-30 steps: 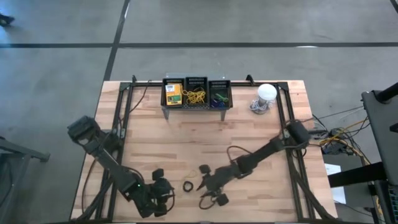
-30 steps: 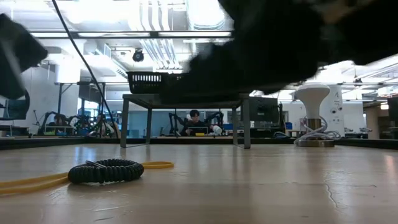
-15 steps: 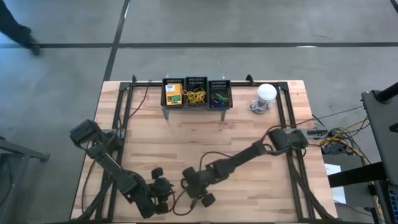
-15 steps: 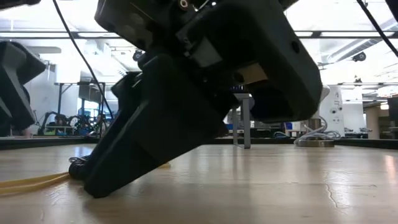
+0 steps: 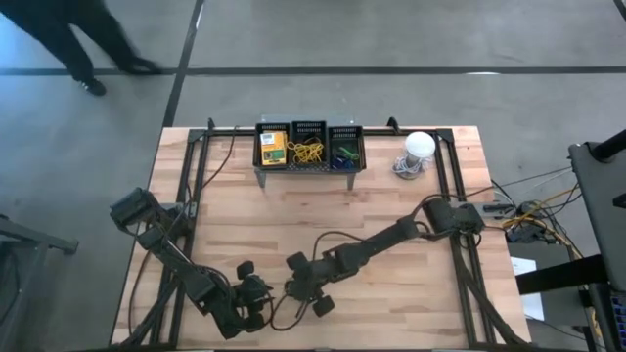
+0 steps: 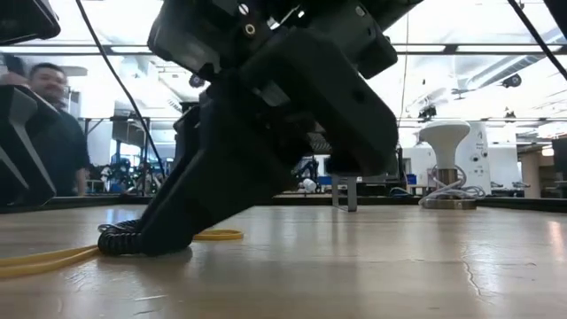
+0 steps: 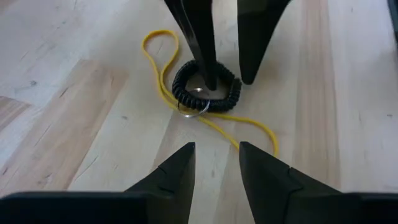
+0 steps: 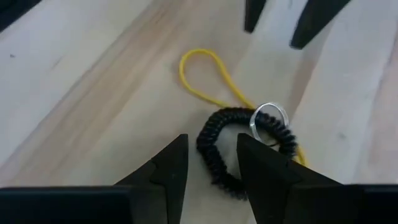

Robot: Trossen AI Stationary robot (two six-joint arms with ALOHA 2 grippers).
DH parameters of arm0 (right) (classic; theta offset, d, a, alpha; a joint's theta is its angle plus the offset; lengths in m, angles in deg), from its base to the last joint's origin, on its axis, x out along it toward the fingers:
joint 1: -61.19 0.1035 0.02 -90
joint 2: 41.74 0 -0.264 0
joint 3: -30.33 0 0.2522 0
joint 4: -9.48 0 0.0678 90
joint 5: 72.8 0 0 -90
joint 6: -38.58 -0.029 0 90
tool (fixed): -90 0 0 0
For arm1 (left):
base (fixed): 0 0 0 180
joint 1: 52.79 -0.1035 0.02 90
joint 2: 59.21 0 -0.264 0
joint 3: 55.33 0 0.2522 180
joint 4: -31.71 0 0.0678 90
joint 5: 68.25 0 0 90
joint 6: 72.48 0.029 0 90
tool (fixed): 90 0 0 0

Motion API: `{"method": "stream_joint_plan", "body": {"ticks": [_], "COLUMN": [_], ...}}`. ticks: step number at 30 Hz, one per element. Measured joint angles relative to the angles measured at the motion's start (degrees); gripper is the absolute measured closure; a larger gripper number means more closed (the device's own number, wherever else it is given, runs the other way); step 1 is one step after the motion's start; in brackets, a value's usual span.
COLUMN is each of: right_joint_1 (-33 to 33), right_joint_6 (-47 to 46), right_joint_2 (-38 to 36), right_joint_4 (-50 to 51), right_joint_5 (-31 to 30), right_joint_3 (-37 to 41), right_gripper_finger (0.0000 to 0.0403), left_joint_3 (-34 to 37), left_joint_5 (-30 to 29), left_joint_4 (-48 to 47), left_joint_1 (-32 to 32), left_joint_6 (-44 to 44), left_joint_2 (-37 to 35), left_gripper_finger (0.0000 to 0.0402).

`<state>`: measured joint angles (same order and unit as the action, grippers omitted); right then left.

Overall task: Pick & Place Office Desk Supplies
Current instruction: Put the black spring keychain into the right black basket

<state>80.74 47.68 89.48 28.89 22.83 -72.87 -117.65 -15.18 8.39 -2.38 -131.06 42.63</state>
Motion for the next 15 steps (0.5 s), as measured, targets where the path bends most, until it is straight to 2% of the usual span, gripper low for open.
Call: {"method": "stream_joint_plan", "body": {"ticks": [5,12,15], "right_joint_1": [-0.38,-0.39,-0.38], "right_joint_6": [0.32,0.34,-0.12], "right_joint_2": [-0.01,-1.73,-4.75], "right_joint_4": [-0.84,0.93,2.70], "right_joint_5": [0.60,0.16,-0.18], "right_joint_3": [1.45,1.71,1.84], "right_gripper_finger": [0.0291,0.0382,0.0383], "left_joint_3": [0.15,0.15,0.15], "left_joint_5": [-0.90,-3.24,-4.00], "left_joint_4": [0.74,0.74,0.74], "left_joint_1": [0.00,-0.04,-0.04], "left_joint_6": [0.04,0.12,0.19], "left_joint_2": [-0.02,-0.02,-0.06], "left_gripper_finger": [0.0272,0.0272,0.0272]}}
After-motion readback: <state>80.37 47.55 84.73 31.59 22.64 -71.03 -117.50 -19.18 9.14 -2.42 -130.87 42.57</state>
